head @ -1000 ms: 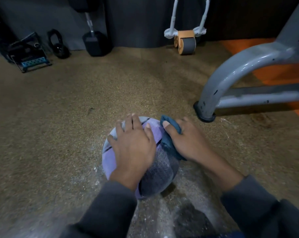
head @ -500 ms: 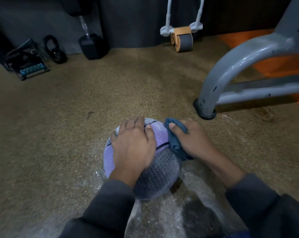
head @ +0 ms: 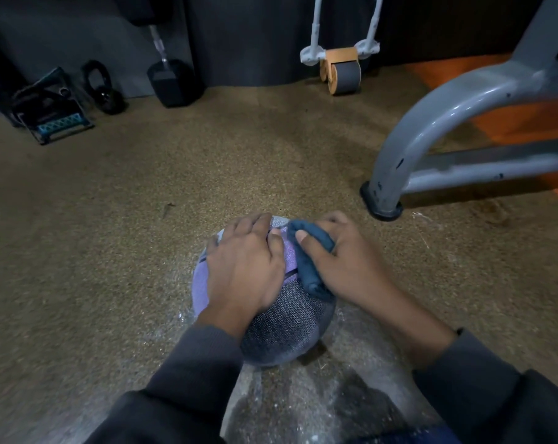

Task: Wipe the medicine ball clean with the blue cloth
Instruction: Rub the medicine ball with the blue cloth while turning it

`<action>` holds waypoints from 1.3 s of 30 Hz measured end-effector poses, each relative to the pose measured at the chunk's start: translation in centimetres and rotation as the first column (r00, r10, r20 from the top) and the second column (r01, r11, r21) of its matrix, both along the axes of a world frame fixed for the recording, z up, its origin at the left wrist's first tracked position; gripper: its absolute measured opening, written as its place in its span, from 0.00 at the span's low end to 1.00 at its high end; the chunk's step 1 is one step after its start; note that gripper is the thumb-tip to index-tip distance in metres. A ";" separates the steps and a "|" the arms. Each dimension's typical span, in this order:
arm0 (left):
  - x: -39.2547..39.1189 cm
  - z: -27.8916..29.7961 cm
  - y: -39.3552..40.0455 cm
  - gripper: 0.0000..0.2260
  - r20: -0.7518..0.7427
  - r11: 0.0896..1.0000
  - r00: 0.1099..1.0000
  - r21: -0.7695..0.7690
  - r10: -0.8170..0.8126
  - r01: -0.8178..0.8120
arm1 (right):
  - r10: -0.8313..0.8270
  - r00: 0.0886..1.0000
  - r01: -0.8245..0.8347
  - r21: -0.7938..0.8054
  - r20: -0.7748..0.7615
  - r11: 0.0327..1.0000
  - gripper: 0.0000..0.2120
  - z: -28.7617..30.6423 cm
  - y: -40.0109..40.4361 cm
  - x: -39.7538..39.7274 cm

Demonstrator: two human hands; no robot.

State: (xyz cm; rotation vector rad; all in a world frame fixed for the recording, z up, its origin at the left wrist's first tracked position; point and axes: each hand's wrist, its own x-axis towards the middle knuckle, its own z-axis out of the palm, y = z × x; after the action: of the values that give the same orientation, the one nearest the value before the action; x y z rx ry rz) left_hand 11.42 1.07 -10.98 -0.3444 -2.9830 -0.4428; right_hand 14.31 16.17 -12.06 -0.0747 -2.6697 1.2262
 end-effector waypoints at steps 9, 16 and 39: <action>0.5 -0.1 0.1 0.27 -0.016 0.999 0.999 -0.018 -0.029 0.028 | -0.098 0.980 0.109 -0.055 0.175 0.993 0.20 -0.1 1.9 -2.3; 0.7 0.0 -0.2 0.30 -0.042 0.996 0.996 0.011 -0.083 0.084 | 0.055 0.997 -0.055 0.009 -0.049 0.998 0.12 0.8 -1.0 1.1; 0.9 0.0 -1.3 0.32 -0.031 0.989 0.988 -0.001 -0.149 0.149 | 0.071 0.997 -0.067 0.103 -0.034 0.992 0.06 1.4 -0.8 1.0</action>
State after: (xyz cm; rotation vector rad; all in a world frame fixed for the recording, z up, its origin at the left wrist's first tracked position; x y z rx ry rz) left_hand 12.32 -0.23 -11.01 -0.5720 -2.9386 -0.4493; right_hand 15.29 15.34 -10.65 0.0559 -2.7174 1.0976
